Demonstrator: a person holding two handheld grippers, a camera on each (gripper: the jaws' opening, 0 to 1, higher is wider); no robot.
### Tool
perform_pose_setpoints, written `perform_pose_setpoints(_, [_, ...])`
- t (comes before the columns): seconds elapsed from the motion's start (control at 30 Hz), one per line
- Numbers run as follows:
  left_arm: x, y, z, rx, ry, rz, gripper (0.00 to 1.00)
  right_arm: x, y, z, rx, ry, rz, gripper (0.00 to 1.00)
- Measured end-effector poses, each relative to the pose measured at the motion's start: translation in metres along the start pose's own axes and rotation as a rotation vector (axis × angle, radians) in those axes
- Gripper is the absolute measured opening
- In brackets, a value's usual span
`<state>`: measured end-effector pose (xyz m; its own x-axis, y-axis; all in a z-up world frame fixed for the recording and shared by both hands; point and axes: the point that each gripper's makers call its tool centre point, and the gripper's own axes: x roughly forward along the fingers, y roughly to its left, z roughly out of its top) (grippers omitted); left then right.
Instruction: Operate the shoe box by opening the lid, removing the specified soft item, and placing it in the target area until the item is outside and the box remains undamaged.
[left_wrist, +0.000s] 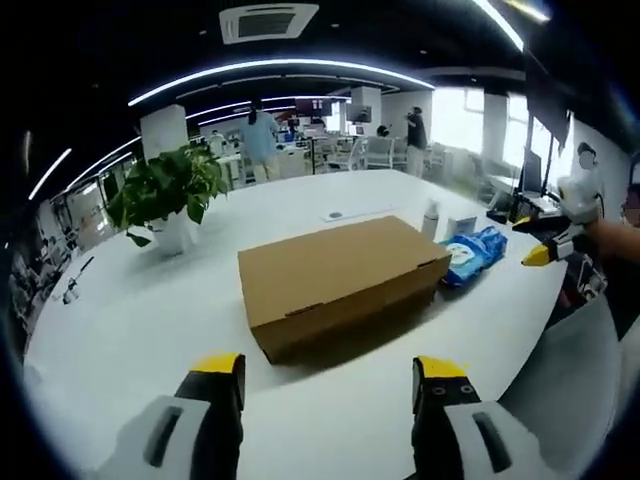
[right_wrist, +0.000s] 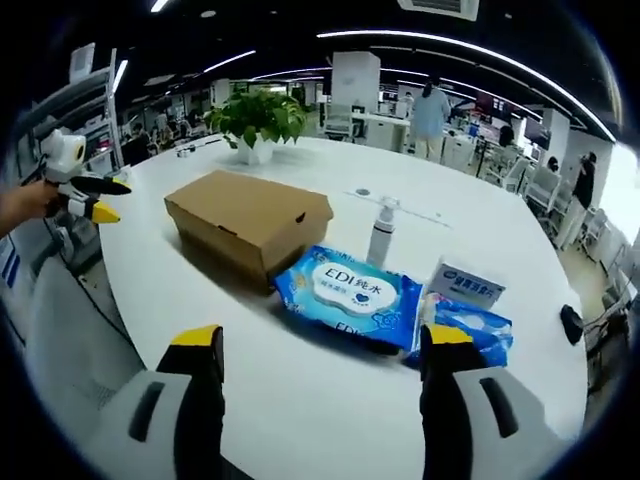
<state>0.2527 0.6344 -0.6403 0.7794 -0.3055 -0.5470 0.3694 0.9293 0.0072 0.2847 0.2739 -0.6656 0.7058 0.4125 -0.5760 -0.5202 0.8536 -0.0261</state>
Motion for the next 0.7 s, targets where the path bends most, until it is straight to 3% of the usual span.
perform_pose_setpoints(0.37, [-0.008,-0.029,-0.001,0.031,-0.026,-0.039,0.86,-0.041,-0.020,-0.025,0.024,-0.009,-0.043,0.87])
perform_pose_setpoints(0.7, [-0.021,-0.035,-0.021,-0.011,-0.031,-0.043,0.94,-0.064,-0.023,-0.046,0.044,0.001,-0.060,0.92])
